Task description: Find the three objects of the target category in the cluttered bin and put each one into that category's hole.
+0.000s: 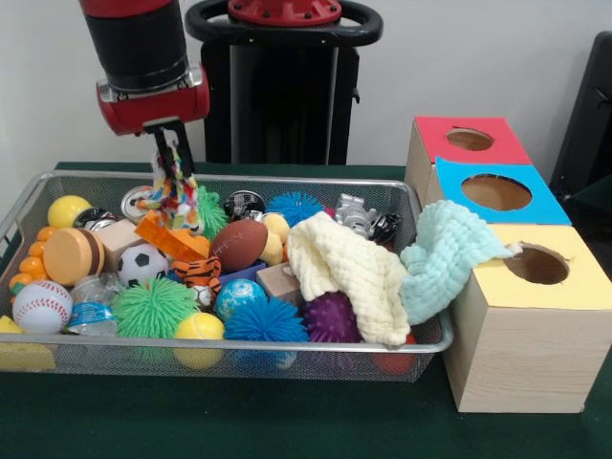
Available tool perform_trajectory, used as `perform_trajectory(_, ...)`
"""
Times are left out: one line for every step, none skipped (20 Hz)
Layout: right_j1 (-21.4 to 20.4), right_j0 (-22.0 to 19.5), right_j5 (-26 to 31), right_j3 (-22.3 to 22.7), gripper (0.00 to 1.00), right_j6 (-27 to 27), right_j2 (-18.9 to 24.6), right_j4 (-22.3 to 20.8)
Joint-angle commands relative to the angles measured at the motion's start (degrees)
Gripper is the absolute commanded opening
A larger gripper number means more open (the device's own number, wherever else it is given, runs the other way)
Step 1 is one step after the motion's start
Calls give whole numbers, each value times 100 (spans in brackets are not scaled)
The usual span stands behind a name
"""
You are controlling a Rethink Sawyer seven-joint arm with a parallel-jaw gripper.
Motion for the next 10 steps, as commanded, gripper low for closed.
perform_trajectory(-262,-322,-636,726,0,-722,1097,492)
perform_trajectory(-314,-308,-637,688,0,-639,1121,517)
perform_trajectory(-410,-293,-660,697,0,-533,1149,552)
perform_trajectory(-487,-296,-706,724,0,-453,1187,597)
perform_trajectory(-573,-286,-687,732,0,-395,1220,639)
perform_trajectory(-655,-282,-675,751,0,-331,1239,677)
perform_trajectory(-738,-254,-619,742,0,-292,1232,698)
perform_trajectory(-858,-231,-611,745,0,-239,1233,730)
perform_trajectory(-978,-208,-602,749,0,-186,1235,763)
perform_trajectory(-1097,-162,-664,735,0,-97,1220,767)
